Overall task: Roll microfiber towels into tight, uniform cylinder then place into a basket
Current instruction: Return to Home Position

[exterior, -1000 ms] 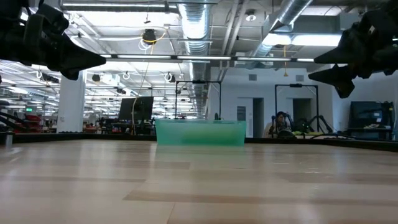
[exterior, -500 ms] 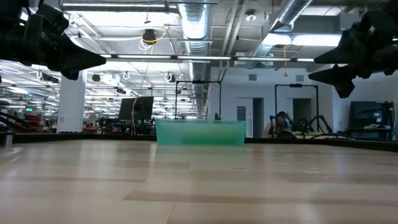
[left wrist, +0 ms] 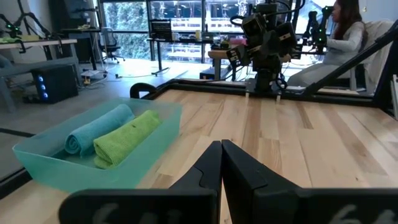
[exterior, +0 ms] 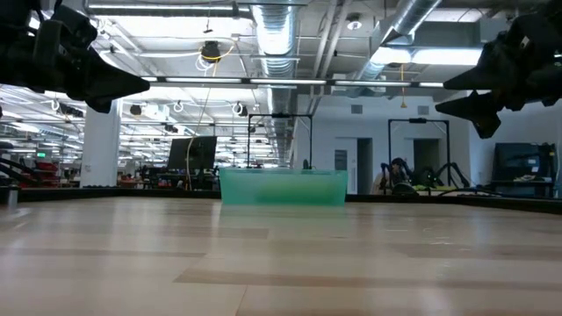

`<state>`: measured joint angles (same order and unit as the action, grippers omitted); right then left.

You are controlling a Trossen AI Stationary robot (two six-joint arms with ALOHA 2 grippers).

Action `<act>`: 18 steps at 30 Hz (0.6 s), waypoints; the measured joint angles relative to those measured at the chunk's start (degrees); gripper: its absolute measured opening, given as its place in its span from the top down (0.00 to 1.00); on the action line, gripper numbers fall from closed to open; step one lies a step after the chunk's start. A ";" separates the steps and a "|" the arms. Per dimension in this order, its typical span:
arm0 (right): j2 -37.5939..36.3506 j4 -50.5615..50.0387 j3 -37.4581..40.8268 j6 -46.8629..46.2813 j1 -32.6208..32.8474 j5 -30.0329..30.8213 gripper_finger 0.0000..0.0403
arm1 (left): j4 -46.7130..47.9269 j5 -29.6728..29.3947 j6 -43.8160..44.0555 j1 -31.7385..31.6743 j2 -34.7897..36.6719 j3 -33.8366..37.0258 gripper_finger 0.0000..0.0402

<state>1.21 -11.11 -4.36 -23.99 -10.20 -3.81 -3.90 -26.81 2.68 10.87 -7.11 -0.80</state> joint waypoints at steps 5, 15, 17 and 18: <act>0.00 -0.01 0.00 0.00 0.00 -0.02 0.41 | 0.00 0.00 -0.31 0.00 0.00 0.00 1.00; 0.00 -0.01 0.00 0.00 0.02 -0.02 0.41 | 0.00 0.00 0.04 0.00 0.00 0.00 1.00; 0.00 0.00 0.00 0.00 0.01 0.00 0.41 | 0.00 0.00 0.07 0.00 0.00 0.00 1.00; 0.00 -0.01 0.00 0.00 0.02 -0.02 0.41 | 0.00 0.00 -0.16 0.00 0.00 0.00 1.00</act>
<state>1.21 -11.11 -4.36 -23.99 -10.18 -3.84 -3.90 -26.81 2.52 10.87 -7.11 -0.80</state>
